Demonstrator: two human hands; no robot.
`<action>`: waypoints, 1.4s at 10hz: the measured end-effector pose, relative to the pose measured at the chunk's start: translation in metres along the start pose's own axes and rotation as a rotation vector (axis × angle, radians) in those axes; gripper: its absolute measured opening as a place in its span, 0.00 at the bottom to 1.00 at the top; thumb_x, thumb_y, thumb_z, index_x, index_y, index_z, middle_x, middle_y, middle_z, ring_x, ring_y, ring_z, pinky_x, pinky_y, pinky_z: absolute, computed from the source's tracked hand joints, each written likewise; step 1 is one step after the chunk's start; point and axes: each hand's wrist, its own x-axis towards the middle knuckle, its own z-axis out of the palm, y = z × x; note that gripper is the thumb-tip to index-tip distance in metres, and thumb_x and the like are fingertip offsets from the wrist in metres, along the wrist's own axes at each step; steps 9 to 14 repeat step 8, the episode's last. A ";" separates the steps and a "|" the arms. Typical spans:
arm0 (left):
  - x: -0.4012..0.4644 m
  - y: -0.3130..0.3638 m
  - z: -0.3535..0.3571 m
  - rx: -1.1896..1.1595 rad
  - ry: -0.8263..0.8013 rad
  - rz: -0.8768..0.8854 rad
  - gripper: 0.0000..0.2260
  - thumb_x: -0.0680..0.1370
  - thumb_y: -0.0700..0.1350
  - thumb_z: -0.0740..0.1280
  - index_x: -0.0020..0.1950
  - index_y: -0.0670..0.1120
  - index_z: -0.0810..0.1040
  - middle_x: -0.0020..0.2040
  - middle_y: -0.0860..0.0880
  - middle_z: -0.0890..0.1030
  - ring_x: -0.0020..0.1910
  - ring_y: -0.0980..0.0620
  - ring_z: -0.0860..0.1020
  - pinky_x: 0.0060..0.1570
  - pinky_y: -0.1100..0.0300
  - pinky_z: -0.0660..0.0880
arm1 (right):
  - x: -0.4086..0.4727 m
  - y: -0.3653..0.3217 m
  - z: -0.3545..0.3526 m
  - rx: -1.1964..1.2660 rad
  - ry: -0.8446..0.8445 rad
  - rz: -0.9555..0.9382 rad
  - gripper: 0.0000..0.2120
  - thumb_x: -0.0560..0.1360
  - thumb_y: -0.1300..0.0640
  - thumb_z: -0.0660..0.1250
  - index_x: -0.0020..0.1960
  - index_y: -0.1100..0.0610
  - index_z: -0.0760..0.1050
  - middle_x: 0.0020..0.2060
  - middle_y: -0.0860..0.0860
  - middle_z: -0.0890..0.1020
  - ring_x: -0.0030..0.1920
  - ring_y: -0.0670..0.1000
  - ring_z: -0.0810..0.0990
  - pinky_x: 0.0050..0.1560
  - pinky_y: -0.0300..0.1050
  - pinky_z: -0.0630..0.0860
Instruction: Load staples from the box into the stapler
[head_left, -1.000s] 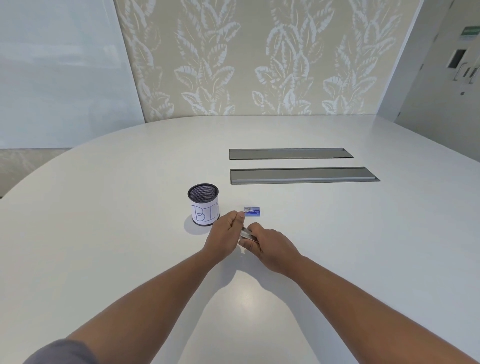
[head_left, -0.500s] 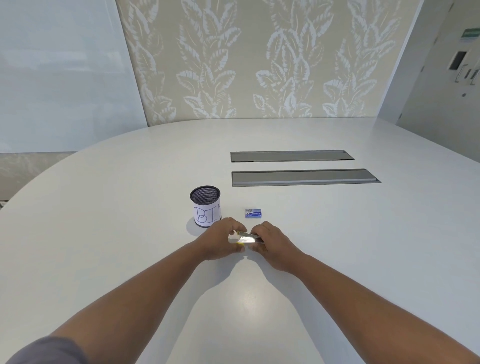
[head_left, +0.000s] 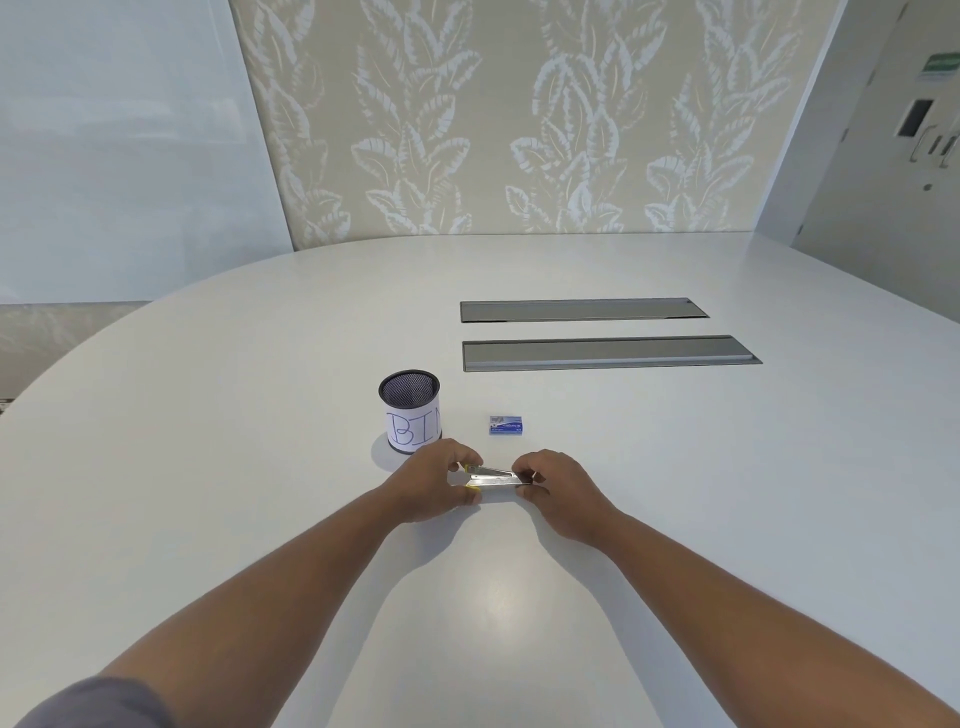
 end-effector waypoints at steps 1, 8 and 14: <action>0.000 -0.002 0.001 -0.010 -0.005 -0.020 0.19 0.71 0.47 0.78 0.60 0.53 0.80 0.56 0.55 0.78 0.54 0.56 0.75 0.51 0.65 0.70 | 0.000 0.003 0.003 0.015 0.015 -0.001 0.03 0.75 0.61 0.68 0.45 0.54 0.77 0.41 0.48 0.79 0.43 0.51 0.74 0.43 0.44 0.68; 0.003 0.000 0.000 0.047 -0.070 -0.043 0.30 0.72 0.52 0.77 0.72 0.51 0.73 0.63 0.53 0.75 0.60 0.54 0.75 0.59 0.62 0.70 | 0.000 0.008 0.002 0.046 0.023 0.021 0.11 0.77 0.57 0.70 0.58 0.58 0.80 0.51 0.53 0.80 0.51 0.53 0.77 0.53 0.44 0.71; 0.003 0.000 0.000 0.047 -0.070 -0.043 0.30 0.72 0.52 0.77 0.72 0.51 0.73 0.63 0.53 0.75 0.60 0.54 0.75 0.59 0.62 0.70 | 0.000 0.008 0.002 0.046 0.023 0.021 0.11 0.77 0.57 0.70 0.58 0.58 0.80 0.51 0.53 0.80 0.51 0.53 0.77 0.53 0.44 0.71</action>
